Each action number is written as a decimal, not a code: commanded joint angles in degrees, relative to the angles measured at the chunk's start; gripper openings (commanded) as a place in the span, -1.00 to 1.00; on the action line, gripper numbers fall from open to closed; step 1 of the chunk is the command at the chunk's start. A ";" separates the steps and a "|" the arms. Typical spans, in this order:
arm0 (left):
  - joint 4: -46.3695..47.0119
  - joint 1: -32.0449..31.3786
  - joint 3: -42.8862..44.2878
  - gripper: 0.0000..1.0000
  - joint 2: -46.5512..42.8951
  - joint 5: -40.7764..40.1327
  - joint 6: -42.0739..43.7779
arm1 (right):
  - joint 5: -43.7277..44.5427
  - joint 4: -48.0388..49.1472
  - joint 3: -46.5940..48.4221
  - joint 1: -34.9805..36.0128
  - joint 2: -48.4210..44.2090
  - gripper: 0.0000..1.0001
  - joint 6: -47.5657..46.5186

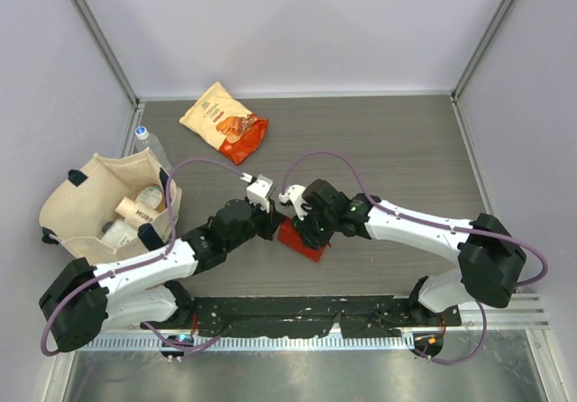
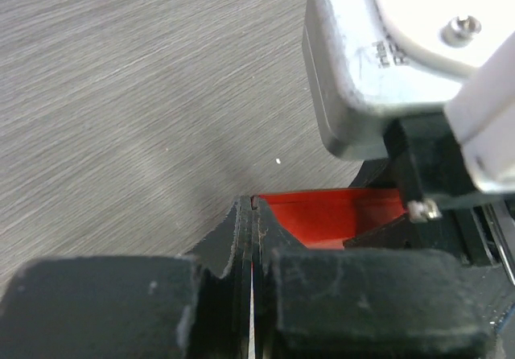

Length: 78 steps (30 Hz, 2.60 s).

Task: Fold the paper box

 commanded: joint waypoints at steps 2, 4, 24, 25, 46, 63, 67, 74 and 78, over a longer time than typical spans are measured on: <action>4.03 -2.43 -3.00 -1.00 -0.74 -5.85 -0.94 | 5.85 4.29 3.23 -0.15 1.43 -0.59 0.86; 4.03 -2.96 -3.61 -1.00 -1.09 -7.43 -1.38 | 6.81 4.29 3.76 -0.15 2.30 -0.58 0.25; 6.05 5.99 -3.79 0.18 -4.87 1.77 -7.26 | -6.97 0.95 3.15 -0.24 2.84 -0.56 -4.06; 6.83 6.70 -3.71 0.16 -4.52 3.18 -7.44 | -7.33 0.86 3.06 -0.24 2.49 -0.56 -4.06; 3.77 9.43 -4.94 -0.13 -10.05 13.22 -5.77 | -8.83 0.86 1.39 -1.03 -1.12 -0.56 -3.80; 2.01 8.64 -3.79 -0.40 -5.49 13.56 -3.23 | -9.35 1.47 1.56 -1.12 -1.12 -0.57 -3.53; 2.01 8.20 -3.88 -0.45 -5.84 12.95 -3.14 | -9.70 1.65 1.48 -1.20 -0.86 -0.57 -3.53; 1.13 6.71 -2.30 -0.70 -4.08 11.38 -1.47 | -9.79 2.00 1.65 -1.12 -0.68 -0.58 -3.36; -0.10 4.87 -1.60 -0.81 -3.73 8.21 -0.50 | -9.35 2.00 1.83 -1.12 -0.33 -0.59 -3.18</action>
